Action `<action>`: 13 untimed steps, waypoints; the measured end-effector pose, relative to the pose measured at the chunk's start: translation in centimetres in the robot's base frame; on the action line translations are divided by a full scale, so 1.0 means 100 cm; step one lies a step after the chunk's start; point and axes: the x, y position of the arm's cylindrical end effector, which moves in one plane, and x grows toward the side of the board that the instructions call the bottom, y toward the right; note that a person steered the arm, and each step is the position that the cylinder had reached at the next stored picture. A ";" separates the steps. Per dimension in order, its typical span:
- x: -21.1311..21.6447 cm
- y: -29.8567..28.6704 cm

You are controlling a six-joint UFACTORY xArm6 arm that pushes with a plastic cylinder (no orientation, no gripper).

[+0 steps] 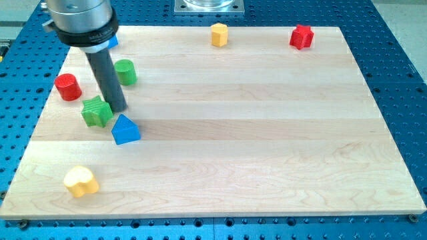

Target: Push the green star to the bottom left side of the board

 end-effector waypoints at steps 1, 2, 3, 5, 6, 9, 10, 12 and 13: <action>0.014 -0.018; 0.029 -0.038; 0.029 -0.034; 0.029 -0.026; 0.019 -0.035; 0.002 -0.068; 0.025 -0.058; 0.129 -0.098; 0.147 -0.093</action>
